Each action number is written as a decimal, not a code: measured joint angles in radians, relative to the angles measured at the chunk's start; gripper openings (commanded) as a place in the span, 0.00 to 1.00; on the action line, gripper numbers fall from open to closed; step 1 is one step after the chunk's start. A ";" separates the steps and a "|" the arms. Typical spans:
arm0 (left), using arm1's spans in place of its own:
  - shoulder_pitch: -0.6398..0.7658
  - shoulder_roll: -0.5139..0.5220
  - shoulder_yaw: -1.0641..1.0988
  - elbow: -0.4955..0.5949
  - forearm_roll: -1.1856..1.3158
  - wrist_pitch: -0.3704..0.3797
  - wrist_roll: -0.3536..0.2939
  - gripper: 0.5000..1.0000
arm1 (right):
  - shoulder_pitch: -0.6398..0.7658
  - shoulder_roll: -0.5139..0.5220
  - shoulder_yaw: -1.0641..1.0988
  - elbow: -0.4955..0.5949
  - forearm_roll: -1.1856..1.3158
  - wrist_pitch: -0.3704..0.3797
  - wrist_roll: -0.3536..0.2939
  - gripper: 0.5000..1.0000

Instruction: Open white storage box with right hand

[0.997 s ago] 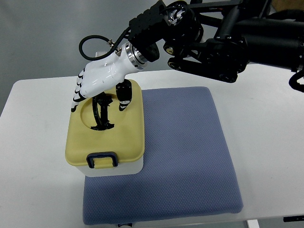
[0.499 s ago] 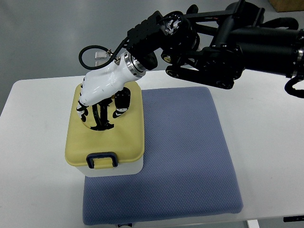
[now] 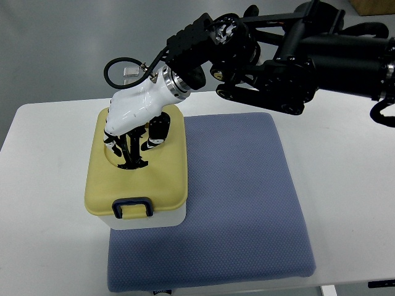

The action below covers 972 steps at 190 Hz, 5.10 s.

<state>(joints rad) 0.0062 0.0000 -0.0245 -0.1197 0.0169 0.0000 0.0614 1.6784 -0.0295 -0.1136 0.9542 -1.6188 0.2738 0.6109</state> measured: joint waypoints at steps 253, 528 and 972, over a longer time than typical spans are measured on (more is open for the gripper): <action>0.000 0.000 0.000 0.000 0.000 0.000 0.000 1.00 | 0.038 -0.155 0.017 -0.030 0.100 0.042 0.000 0.00; 0.000 0.000 0.000 0.000 0.000 0.000 0.000 1.00 | -0.400 -0.399 0.000 -0.112 0.052 -0.197 0.000 0.00; 0.000 0.000 0.000 0.000 0.000 0.000 0.000 1.00 | -0.815 -0.292 0.508 -0.256 1.626 -0.106 -0.097 0.85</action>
<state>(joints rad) 0.0059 0.0000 -0.0246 -0.1197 0.0169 0.0000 0.0615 0.8634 -0.3218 0.3944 0.6984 0.0076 0.1682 0.5136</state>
